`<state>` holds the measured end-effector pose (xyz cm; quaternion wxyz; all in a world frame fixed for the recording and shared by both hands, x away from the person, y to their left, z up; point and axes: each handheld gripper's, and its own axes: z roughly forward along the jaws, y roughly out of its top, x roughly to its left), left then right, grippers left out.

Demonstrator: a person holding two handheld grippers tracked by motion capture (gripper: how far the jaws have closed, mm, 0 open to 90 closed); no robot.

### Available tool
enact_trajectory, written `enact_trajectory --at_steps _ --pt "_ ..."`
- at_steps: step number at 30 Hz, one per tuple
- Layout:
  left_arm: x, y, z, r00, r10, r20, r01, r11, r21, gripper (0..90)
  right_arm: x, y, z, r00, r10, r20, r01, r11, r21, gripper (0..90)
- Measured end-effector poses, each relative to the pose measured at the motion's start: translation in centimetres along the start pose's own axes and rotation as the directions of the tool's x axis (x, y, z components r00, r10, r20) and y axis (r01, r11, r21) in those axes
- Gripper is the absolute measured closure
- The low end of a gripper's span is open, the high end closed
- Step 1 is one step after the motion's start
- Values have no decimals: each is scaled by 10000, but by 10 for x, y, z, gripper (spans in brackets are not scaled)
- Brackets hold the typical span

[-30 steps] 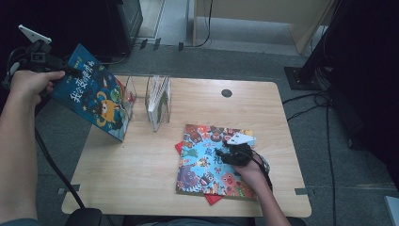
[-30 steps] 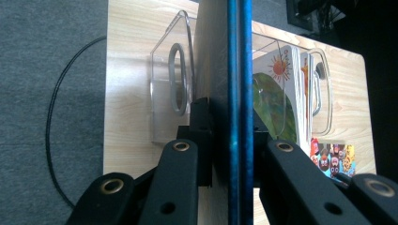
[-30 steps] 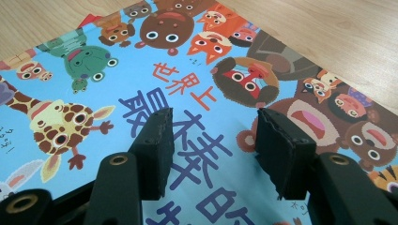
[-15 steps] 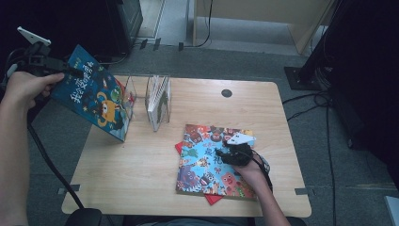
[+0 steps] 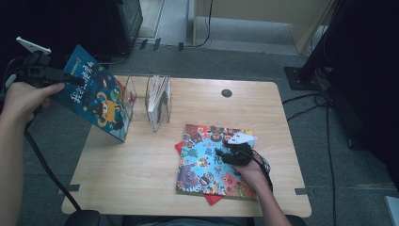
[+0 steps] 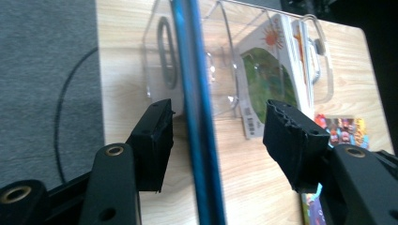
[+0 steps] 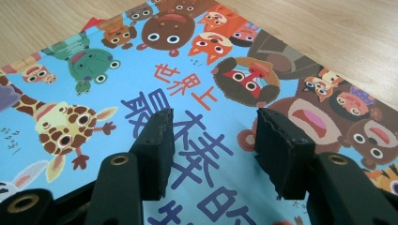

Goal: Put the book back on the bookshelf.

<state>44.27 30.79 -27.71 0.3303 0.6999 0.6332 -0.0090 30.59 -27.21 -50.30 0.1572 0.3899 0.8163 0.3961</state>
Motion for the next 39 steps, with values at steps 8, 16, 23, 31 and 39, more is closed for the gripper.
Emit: enact_trajectory --at_steps 8,16,23,31,39 --pt "-1 -18 1 9999 96 142 -96 10000 -15 415 -3 0 -5 9998 218 11 -218 9996 -151 480" --pt "1 -44 -8 9998 -18 184 21 9998 -184 412 -7 0 -7 9996 227 155 -223 9995 -223 477" --pt "3 -67 -13 9999 -87 75 89 9995 -301 406 -12 4 -7 9994 319 159 -319 9995 2 469" --pt "-4 -95 -12 9999 122 62 -120 9996 -270 413 -18 4 -9 9987 485 173 -484 9988 -53 471" --pt "-18 -117 -10 9986 513 153 -508 9982 -334 419 -23 3 -13 9973 702 218 -699 9974 -147 479"
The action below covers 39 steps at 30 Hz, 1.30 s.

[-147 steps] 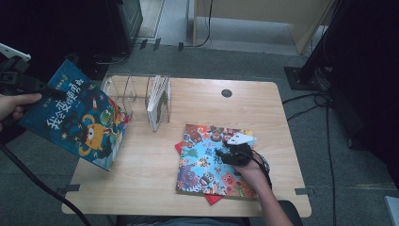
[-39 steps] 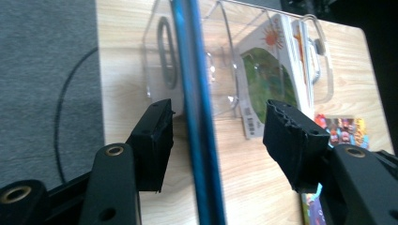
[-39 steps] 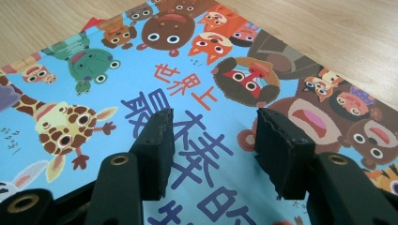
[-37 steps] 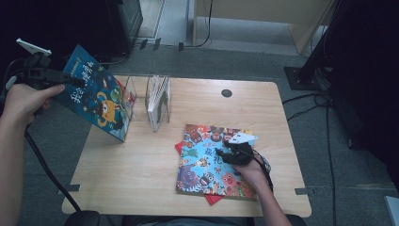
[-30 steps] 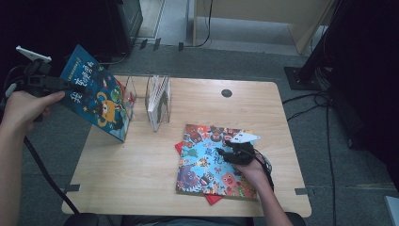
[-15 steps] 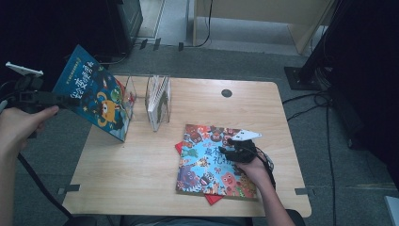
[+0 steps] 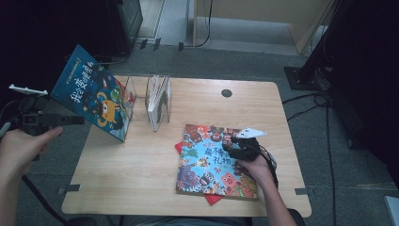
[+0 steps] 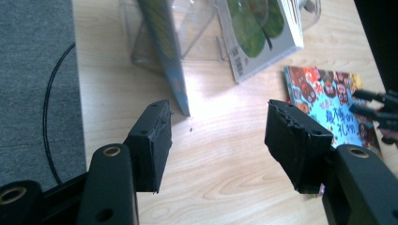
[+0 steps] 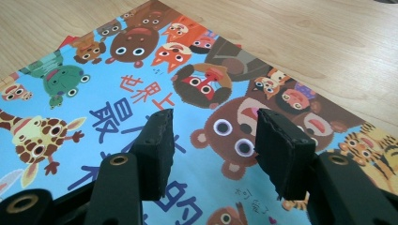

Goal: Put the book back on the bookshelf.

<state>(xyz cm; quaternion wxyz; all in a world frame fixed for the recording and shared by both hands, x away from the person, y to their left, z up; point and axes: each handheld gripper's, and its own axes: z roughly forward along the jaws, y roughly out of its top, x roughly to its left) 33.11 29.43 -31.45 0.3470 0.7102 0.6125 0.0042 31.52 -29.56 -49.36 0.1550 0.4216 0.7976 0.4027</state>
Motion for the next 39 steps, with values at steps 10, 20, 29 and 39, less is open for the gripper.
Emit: enact_trajectory --at_steps 10,20,29,39 --pt "-33 -7 23 9957 630 679 -639 9979 113 424 -8 -1 -5 9999 103 132 -101 9999 -129 496" --pt "-51 -9 54 9884 1124 1024 -1159 9928 290 428 -15 -4 -9 9993 275 240 -271 9995 -176 522" --pt "-69 -10 90 9812 1675 955 -1738 9828 622 429 -18 -7 -11 9989 366 288 -362 9992 -160 533" --pt "-86 -14 132 9653 2137 1503 -2287 9693 904 441 -21 -10 -10 9977 487 462 -483 9988 -115 550"
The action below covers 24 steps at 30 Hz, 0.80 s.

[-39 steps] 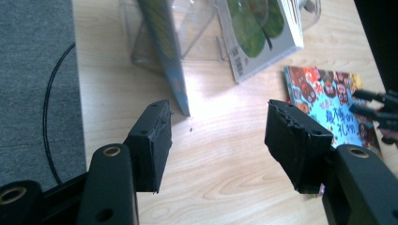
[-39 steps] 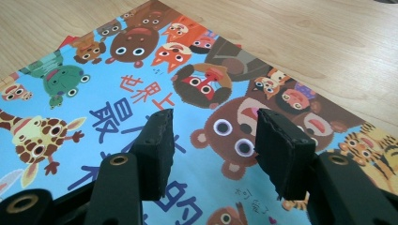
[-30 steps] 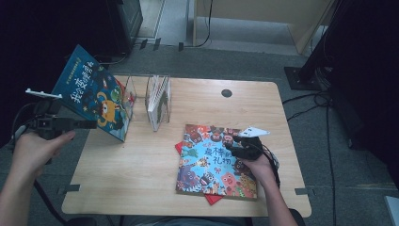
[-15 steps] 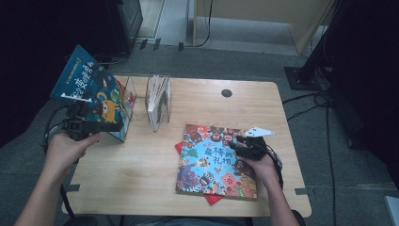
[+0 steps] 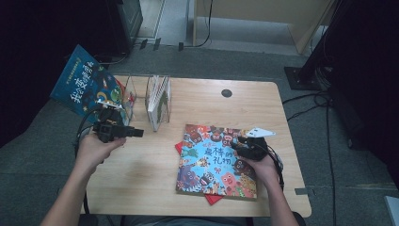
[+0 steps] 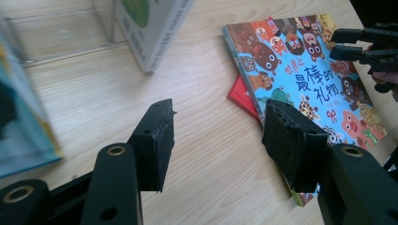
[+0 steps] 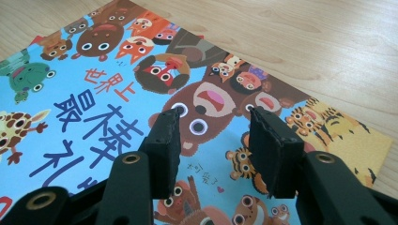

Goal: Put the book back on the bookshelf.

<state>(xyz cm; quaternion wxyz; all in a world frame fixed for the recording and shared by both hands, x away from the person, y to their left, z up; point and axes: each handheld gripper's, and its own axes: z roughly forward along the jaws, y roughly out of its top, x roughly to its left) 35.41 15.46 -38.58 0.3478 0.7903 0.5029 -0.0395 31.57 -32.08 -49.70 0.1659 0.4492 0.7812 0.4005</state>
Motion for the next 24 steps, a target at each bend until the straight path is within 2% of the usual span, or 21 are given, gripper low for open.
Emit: enact_trajectory --at_steps 4,10,11,13,14,15,17,21,22,23,24 --pt "-4 4 19 9995 106 295 -109 9999 121 438 -1 -2 -1 10000 18 14 -18 10000 26 561" --pt "-9 6 33 9993 352 133 -355 9991 232 456 -4 -5 -5 9999 86 93 -87 9999 57 596" --pt "-10 6 38 9990 328 313 -338 9990 309 474 -6 -7 -7 9999 95 115 -96 9999 65 623" --pt "-12 5 43 9982 465 388 -480 9981 393 550 -8 -9 -8 9997 159 190 -162 9998 141 634" --pt "-12 5 43 9982 465 388 -480 9981 393 557 -8 -9 -8 9997 159 190 -162 9998 141 634" --pt "-12 4 48 9979 423 494 -446 9979 462 606 -9 -12 -10 9995 236 216 -240 9996 154 653" --pt "-13 4 50 9979 460 461 -483 9976 488 638 -9 -13 -11 9994 270 226 -274 9995 172 662" --pt "-14 3 59 9962 590 635 -609 9977 296 747 -14 -19 -19 9975 512 482 -518 9986 114 729" --pt "-14 3 63 9937 736 846 -767 9965 339 799 -15 -20 -20 9970 538 561 -544 9985 92 749" --pt "-14 3 63 9937 736 846 -767 9965 339 827 -15 -20 -20 9970 538 561 -544 9985 92 749" --pt "-17 2 66 9905 1027 914 -1045 9944 151 876 -17 -23 -26 9943 623 862 -638 9979 147 795"
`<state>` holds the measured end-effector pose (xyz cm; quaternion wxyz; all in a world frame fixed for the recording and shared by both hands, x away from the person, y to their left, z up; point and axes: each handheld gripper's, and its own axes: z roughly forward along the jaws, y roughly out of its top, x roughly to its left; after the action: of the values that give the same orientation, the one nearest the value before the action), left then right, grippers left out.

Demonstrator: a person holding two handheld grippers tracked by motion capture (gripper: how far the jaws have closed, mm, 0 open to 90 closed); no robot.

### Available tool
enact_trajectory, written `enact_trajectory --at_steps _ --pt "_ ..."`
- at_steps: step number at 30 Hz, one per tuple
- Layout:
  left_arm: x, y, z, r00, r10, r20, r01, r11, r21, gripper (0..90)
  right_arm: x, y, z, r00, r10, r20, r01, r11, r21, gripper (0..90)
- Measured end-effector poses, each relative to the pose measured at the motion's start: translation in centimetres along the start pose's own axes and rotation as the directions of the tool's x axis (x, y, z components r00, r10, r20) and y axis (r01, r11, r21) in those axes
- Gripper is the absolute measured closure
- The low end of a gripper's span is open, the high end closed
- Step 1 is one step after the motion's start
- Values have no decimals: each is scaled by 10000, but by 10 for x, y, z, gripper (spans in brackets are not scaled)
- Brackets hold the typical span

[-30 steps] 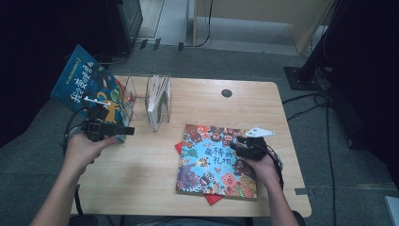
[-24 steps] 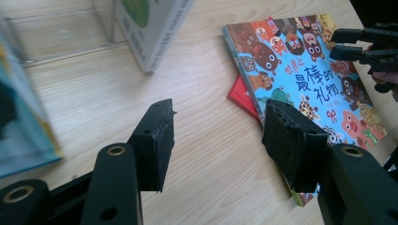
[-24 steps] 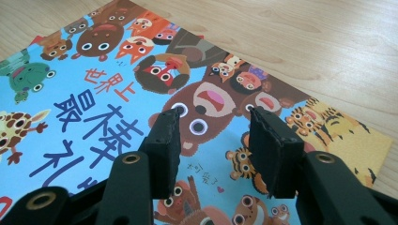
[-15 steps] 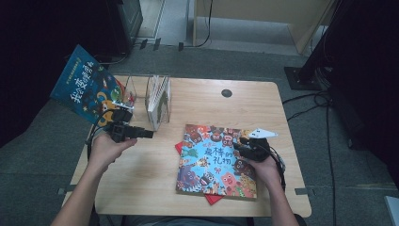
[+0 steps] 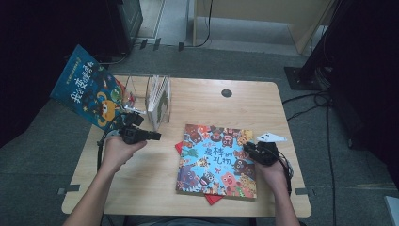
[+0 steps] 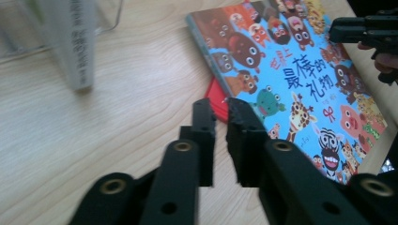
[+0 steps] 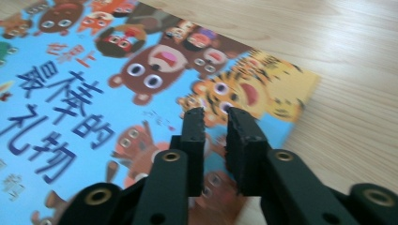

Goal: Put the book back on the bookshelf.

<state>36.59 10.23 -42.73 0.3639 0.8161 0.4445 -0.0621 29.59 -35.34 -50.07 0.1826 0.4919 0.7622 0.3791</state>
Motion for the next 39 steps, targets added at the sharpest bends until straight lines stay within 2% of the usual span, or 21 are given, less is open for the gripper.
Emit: enact_trajectory --at_steps 7,8,9,12,16,19,23,28,29,30,34,39 --pt "-3 0 14 9998 87 164 -91 9996 284 900 -11 -6 -9 9972 376 639 -374 9993 -40 824" --pt "-4 -1 17 9998 64 204 -70 9996 268 899 -14 -8 -11 9908 416 1285 -420 9991 4 838" --pt "-4 -2 20 9997 48 246 -54 9997 248 899 -14 -8 -12 9888 416 1434 -431 9990 74 842" --pt "-5 -4 28 9997 155 198 -164 9990 415 896 -17 -11 -8 9908 580 1225 -625 9975 328 842" --pt "-11 -8 37 9989 377 274 -392 9977 545 895 -14 -10 -5 9890 647 1327 -699 9969 353 882" --pt "-13 -12 44 9987 266 439 -294 9975 639 895 -13 -10 -5 9878 693 1392 -746 9967 331 895" --pt "-17 -24 59 9984 140 551 -187 9961 867 895 -9 -6 -2 9833 519 1745 -594 9975 381 900" --pt "-22 -31 65 9982 223 563 -280 9943 1031 895 -10 -5 0 9833 711 1675 -766 9967 267 900" --pt "-24 -34 66 9981 223 579 -285 9936 1097 894 -9 -3 3 9860 832 1446 -870 9960 200 900" --pt "-24 -34 66 9981 223 579 -285 9936 1097 895 -9 -3 3 9860 832 1446 -870 9960 200 900" --pt "-26 -39 69 9980 273 575 -345 9913 1268 895 -2 3 11 9893 495 1371 -526 9984 197 900" --pt "-23 -48 65 9982 34 605 -105 9932 1158 900 5 9 18 9906 227 1351 -264 9993 260 900"
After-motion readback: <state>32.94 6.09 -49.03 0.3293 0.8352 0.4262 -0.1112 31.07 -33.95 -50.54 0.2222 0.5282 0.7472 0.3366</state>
